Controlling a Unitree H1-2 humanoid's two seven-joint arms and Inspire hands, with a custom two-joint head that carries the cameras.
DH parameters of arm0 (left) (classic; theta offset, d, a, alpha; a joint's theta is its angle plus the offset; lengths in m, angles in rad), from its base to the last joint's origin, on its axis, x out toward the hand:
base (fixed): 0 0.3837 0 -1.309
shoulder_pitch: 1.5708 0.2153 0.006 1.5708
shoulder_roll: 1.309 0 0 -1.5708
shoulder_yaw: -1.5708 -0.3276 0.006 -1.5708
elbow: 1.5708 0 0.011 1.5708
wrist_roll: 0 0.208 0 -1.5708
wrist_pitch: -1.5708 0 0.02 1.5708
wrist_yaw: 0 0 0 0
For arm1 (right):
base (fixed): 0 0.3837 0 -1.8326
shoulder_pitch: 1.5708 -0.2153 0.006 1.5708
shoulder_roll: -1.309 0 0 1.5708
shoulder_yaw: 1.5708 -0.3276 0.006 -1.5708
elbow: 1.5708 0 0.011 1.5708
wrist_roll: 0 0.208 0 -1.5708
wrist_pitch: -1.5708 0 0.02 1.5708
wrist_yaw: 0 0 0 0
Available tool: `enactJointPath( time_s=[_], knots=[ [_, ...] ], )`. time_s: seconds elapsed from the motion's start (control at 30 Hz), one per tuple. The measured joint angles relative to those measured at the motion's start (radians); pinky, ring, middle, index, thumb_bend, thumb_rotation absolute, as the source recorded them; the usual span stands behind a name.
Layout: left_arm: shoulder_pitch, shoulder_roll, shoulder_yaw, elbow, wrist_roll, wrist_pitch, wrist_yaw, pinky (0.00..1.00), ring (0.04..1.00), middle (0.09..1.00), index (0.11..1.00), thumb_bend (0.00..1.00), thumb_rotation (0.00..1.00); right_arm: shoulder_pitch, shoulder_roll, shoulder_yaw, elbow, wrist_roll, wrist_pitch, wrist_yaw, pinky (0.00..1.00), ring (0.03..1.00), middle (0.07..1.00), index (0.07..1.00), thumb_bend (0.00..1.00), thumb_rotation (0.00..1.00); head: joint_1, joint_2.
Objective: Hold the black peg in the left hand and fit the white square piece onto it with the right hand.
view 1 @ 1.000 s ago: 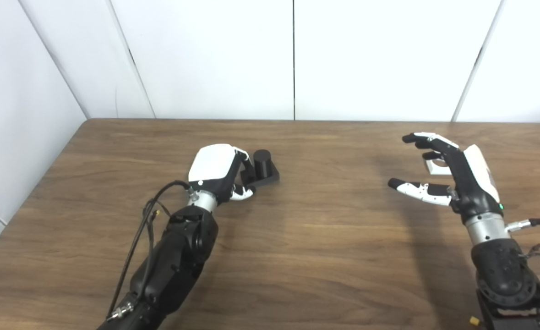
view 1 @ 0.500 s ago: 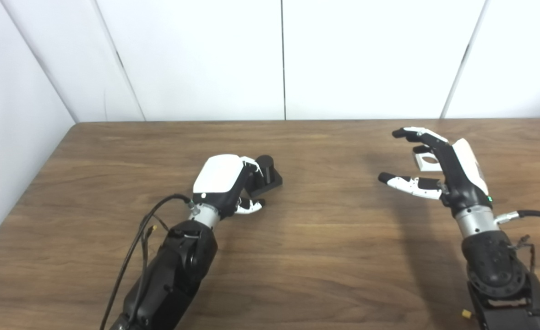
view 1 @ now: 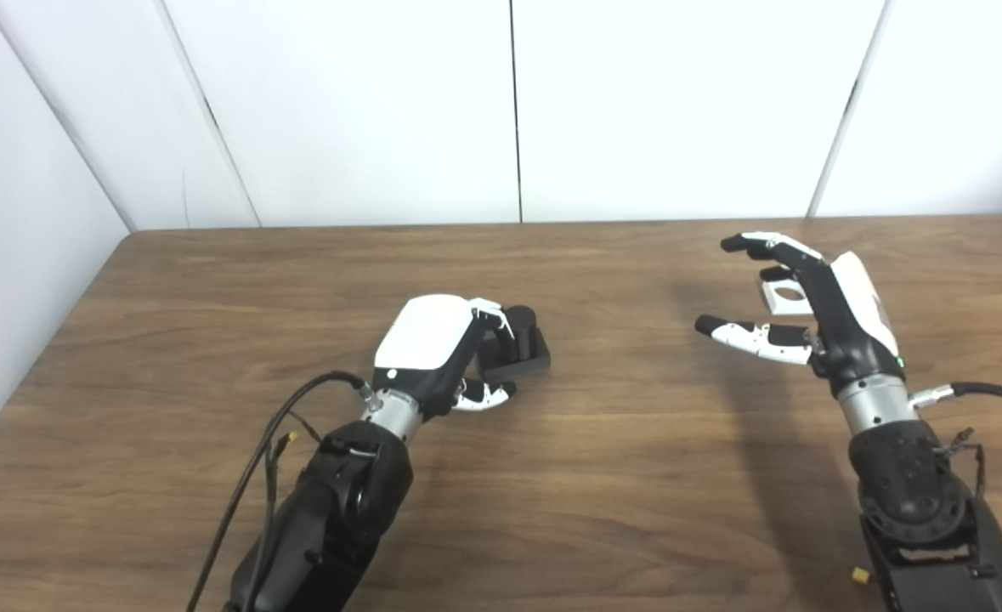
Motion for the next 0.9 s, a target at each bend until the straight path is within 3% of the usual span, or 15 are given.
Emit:
enactJointPath(
  time_s=[0.5, 0.7, 0.9],
  knots=[
    [-0.001, -0.002, 0.029, 0.042, 0.039, -0.010, 0.028, 0.71, 0.784, 0.785, 0.487, 0.52, 0.08, 0.001, 0.000, -0.001, -0.012, 0.005, 0.000, 0.000, 0.72, 0.802, 0.811, 0.723, 0.72, 0.24, 0.008, 0.005],
    [-0.004, -0.014, 0.019, 0.044, 0.180, 0.084, 0.023, 0.71, 0.797, 0.802, 0.491, 0.52, 0.08, 0.001, 0.000, -0.001, -0.012, 0.005, 0.000, 0.000, 0.73, 0.814, 0.816, 0.723, 0.71, 0.24, 0.012, 0.005],
    [-0.016, -0.021, 0.017, 0.067, 0.230, 0.122, 0.007, 0.70, 0.785, 0.803, 0.492, 0.52, 0.08, 0.002, 0.001, -0.003, -0.017, 0.005, 0.000, 0.000, 0.75, 0.823, 0.821, 0.727, 0.71, 0.25, 0.011, 0.009]
  ],
)
